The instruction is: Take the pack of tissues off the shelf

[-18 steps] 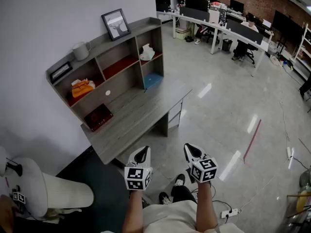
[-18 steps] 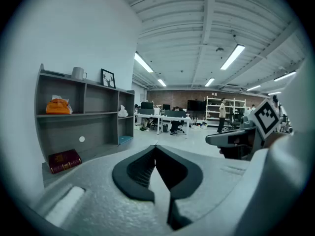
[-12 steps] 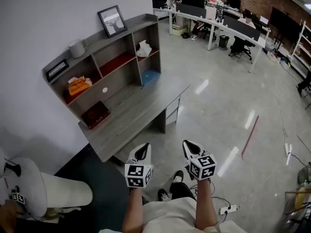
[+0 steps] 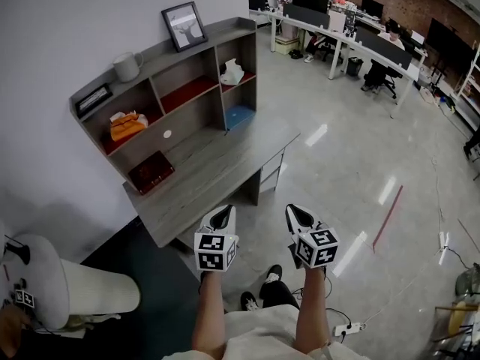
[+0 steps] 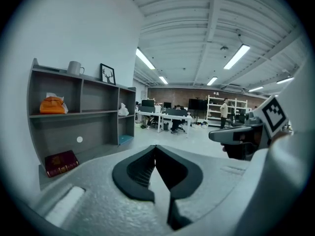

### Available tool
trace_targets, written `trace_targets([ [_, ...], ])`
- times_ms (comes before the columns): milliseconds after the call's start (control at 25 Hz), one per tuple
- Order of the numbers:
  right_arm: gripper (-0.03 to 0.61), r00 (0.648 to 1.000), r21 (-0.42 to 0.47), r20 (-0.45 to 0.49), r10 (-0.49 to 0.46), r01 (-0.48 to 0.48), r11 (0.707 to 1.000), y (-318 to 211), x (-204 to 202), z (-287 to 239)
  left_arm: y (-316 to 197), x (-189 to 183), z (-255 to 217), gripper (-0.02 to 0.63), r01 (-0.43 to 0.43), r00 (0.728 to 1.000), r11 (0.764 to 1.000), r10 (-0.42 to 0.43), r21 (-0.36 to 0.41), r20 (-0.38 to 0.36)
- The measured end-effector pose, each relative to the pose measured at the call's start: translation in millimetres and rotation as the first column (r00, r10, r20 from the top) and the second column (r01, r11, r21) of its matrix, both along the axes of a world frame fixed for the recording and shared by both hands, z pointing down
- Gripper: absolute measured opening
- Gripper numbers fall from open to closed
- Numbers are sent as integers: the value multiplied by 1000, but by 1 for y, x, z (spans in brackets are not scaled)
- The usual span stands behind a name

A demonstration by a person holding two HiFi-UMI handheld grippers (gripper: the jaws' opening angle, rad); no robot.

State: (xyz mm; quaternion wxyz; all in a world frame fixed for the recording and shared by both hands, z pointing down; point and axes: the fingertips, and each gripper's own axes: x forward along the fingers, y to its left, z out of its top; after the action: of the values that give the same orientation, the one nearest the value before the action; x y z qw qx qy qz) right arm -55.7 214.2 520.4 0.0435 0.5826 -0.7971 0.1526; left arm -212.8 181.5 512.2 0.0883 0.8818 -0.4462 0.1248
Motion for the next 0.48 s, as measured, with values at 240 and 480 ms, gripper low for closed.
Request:
trace_targets([
  [240,15,964,58,235,126,-144,988,-40,9,-20,-25,2,-36,9,144,989,989,-143,24,-45],
  [480,15,991,18,130,-7,5,1000,-38,-18,4,-22,-1,-16,9,87,996,995,-87,41,-1],
])
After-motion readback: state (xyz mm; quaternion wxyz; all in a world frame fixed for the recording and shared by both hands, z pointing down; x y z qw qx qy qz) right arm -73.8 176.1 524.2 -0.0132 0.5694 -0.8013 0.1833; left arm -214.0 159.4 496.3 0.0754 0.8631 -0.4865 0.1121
